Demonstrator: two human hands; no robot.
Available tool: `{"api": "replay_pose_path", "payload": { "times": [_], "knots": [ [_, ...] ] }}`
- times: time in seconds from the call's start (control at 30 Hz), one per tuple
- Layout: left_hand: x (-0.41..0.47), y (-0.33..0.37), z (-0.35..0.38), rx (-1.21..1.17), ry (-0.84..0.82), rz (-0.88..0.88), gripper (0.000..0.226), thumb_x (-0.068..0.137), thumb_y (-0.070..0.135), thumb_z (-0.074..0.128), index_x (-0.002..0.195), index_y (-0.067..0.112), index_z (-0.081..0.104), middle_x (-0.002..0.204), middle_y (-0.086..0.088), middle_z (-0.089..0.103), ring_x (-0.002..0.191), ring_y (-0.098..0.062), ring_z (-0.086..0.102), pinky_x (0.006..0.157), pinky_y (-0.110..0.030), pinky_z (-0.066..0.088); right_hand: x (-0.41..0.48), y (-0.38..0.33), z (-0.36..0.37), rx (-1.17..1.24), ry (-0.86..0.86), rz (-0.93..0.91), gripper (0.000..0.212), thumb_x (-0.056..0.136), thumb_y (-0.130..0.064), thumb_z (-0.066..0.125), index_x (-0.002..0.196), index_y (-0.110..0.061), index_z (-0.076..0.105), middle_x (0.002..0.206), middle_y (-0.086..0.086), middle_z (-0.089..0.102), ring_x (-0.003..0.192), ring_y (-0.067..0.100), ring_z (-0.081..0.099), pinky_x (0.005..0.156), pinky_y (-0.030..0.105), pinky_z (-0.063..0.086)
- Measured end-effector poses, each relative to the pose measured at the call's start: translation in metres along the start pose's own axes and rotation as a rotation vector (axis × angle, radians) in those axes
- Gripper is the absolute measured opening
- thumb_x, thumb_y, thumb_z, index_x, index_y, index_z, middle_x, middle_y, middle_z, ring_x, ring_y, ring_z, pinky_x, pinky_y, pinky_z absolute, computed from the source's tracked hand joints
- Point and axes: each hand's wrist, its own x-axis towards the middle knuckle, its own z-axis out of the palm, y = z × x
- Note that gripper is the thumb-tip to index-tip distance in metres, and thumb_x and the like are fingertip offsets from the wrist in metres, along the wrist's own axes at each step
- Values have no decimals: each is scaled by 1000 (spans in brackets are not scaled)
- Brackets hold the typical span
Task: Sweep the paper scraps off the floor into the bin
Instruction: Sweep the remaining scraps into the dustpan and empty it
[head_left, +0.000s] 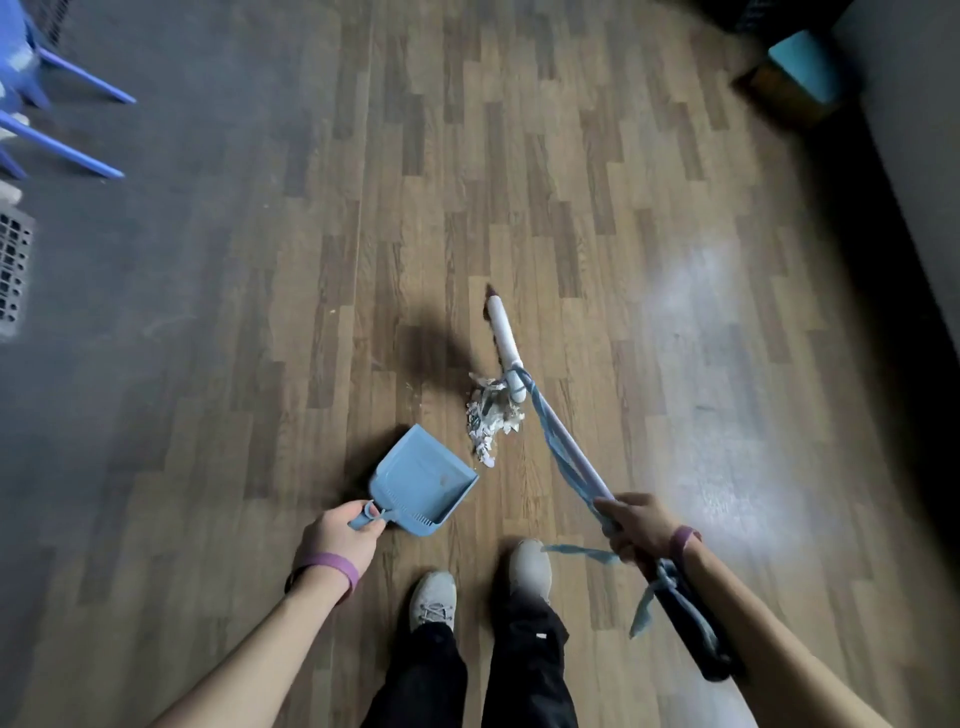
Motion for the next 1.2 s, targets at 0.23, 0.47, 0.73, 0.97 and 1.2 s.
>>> {"api": "replay_pose_path", "payload": {
  "times": [0.23, 0.47, 0.73, 0.97, 1.2],
  "knots": [
    [2, -17, -10, -3, -8, 36, 14, 86, 27, 62, 75, 35, 62, 73, 1, 65, 73, -25, 58, 63, -25, 42, -48, -49, -15, 807, -498, 314, 40, 62, -2, 82, 48, -9, 45, 36, -7, 28, 23, 3, 28, 20, 14, 28],
    [10, -26, -4, -30, -5, 43, 12, 86, 25, 61, 76, 29, 66, 65, -1, 63, 61, -22, 54, 57, -24, 38, -21, -62, 11, 849, -635, 285, 22, 66, 2, 80, 69, 9, 60, 47, 12, 52, 32, 20, 52, 33, 22, 46],
    [24, -42, 19, -57, 38, 28, 15, 85, 23, 64, 75, 35, 66, 62, 0, 64, 60, -21, 57, 56, -25, 40, 81, -45, 111, 172, 22, -68, 32, 94, -19, 48, 70, -1, 58, 48, 4, 56, 42, 17, 52, 51, 27, 45],
    [26, -48, 14, -40, 22, 35, 17, 88, 28, 60, 72, 34, 64, 64, -2, 64, 62, -23, 57, 56, -25, 40, 71, -21, 91, 614, -83, -22, 32, 99, -28, 43, 76, -10, 55, 54, -3, 57, 38, 3, 53, 42, 13, 43],
    [18, -51, 11, -36, -11, 28, 19, 89, 28, 59, 72, 37, 62, 63, -2, 64, 61, -21, 57, 55, -24, 39, 24, 32, 29, 753, -163, 138, 38, 100, -36, 42, 73, -11, 50, 49, -3, 53, 38, 5, 52, 39, 13, 43]
  ]
}}
